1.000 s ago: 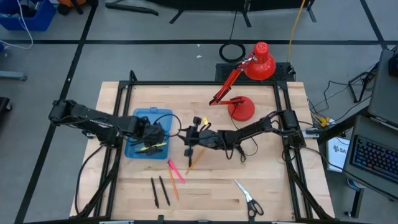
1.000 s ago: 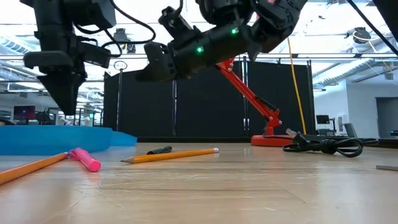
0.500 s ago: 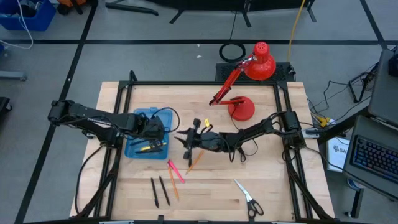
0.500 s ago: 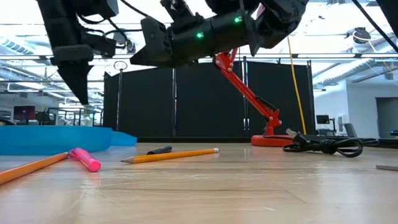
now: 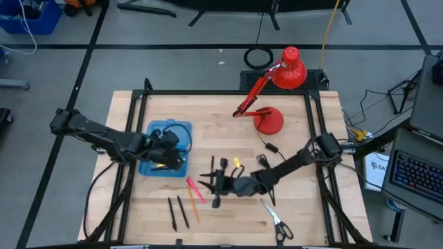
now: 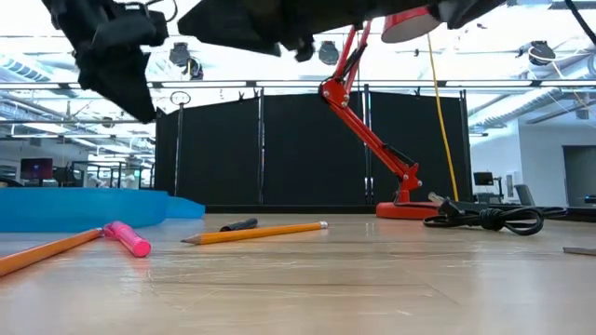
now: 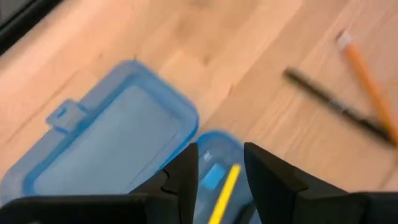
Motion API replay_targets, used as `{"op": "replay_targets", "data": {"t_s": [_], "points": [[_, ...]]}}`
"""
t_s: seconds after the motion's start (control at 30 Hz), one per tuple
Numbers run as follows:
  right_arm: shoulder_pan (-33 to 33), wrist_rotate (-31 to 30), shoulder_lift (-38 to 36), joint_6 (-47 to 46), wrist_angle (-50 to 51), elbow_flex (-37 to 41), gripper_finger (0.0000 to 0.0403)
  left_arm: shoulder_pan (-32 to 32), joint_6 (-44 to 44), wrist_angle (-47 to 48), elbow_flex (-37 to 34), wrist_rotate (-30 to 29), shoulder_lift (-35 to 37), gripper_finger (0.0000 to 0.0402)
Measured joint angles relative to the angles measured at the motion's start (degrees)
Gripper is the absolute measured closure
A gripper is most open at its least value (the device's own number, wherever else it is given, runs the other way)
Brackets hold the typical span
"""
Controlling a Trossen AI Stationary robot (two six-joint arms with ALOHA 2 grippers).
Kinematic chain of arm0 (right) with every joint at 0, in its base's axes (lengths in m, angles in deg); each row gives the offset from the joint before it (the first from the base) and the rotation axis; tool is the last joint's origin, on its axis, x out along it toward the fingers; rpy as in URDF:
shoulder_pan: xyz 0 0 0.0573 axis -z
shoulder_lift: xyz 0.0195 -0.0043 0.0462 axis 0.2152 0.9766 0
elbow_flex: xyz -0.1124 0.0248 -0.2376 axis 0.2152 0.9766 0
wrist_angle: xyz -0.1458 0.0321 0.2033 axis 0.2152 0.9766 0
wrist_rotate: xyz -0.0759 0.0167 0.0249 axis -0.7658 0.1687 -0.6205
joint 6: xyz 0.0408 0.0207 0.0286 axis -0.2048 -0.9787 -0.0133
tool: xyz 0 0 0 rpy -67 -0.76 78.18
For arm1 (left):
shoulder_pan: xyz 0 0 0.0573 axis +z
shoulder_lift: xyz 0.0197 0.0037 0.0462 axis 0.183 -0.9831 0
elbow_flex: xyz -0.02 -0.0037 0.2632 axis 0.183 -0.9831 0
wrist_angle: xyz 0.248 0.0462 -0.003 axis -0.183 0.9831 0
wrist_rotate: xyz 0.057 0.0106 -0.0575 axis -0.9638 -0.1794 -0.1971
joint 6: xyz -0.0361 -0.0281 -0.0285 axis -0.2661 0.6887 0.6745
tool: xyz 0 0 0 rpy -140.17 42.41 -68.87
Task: Pick & place school supplies into a supply box
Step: Put the yellow pencil into the blue supply box
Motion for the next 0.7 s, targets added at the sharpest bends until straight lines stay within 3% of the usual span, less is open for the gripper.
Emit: {"op": "replay_targets", "data": {"t_s": [0.07, 0.3, 0.57, 0.7], "points": [[-1.2, -3.0, 0.0, 0.7, 0.2, 0.0, 0.0312, -1.0, 1.7, -1.2, 0.0, -0.3, 1.6, 0.0268], [-3.3, -2.7, 0.0, -2.1, 1.6, 0.0, 0.0312, -5.8, 3.4, -6.5, 0.0, 0.6, 5.6, 0.0268], [-3.1, -2.9, 0.0, -2.0, 3.9, 0.0, 0.0312, -12.5, -1.0, -12.4, 0.0, 2.5, 6.1, 0.0268], [-2.5, -5.8, 0.0, -4.6, 6.5, 0.0, 0.0312, -16.6, -1.5, -13.2, 0.0, -1.2, 6.1, 0.0268]]}}
